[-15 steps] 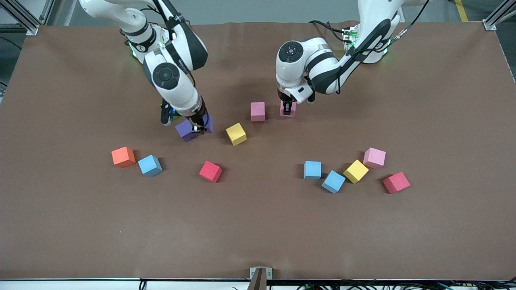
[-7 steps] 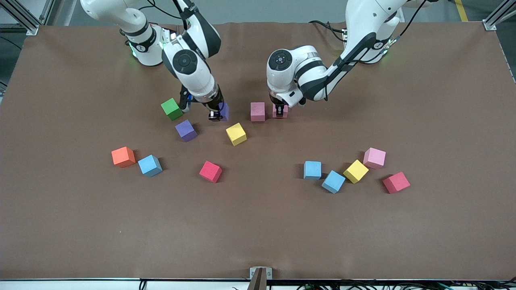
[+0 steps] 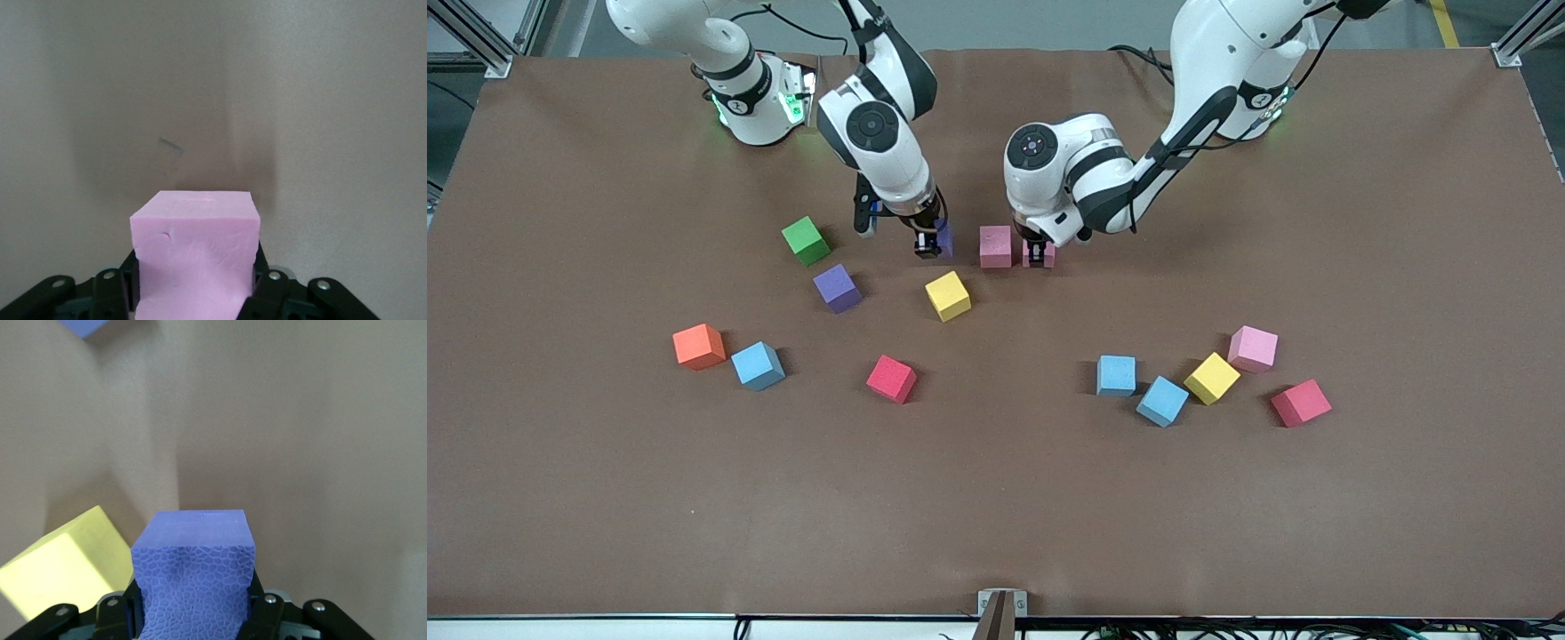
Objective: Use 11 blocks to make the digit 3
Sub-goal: 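Set the pink cube beside the first pink while the right gripper carries purple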
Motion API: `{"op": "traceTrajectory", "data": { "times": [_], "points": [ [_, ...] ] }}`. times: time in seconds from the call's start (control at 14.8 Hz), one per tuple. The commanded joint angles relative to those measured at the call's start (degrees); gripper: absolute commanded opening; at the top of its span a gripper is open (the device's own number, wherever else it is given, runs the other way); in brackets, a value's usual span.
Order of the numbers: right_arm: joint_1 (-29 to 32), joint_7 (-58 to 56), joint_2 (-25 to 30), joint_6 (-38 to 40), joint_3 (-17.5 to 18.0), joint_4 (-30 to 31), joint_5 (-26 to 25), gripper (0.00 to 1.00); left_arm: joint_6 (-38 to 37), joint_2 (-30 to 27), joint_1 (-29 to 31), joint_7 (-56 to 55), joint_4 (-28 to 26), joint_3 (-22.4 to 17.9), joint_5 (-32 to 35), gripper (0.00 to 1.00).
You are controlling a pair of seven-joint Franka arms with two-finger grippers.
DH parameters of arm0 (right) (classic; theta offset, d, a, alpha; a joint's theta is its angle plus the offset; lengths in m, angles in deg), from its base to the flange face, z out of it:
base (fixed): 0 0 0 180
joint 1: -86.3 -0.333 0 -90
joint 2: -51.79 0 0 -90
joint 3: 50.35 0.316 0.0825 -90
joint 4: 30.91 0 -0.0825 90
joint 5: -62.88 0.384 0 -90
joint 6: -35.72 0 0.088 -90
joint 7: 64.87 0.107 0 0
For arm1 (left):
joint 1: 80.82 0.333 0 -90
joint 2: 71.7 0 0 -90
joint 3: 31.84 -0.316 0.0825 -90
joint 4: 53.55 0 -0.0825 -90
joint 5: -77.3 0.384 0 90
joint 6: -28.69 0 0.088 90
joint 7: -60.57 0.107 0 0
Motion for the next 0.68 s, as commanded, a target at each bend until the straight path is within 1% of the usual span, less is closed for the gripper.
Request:
{"op": "traceTrajectory", "data": {
  "times": [0.0,0.34,0.61],
  "points": [
    [-1.1,0.3,-1.4,-1.4,-0.4,-0.3,1.6,0.0,-0.2,1.7,-2.4,-6.5,2.5,-0.9,0.0,0.53],
    [-2.3,1.1,-4.0,-1.5,-0.4,-2.5,1.7,0.0,-0.2,2.0,-3.3,-6.6,2.9,-0.9,0.0,0.53],
    [-3.1,1.3,-4.2,-1.7,-0.4,-3.0,1.7,0.0,-0.2,2.1,-3.4,-7.1,3.2,-1.0,0.1,0.53]
  ]
}}
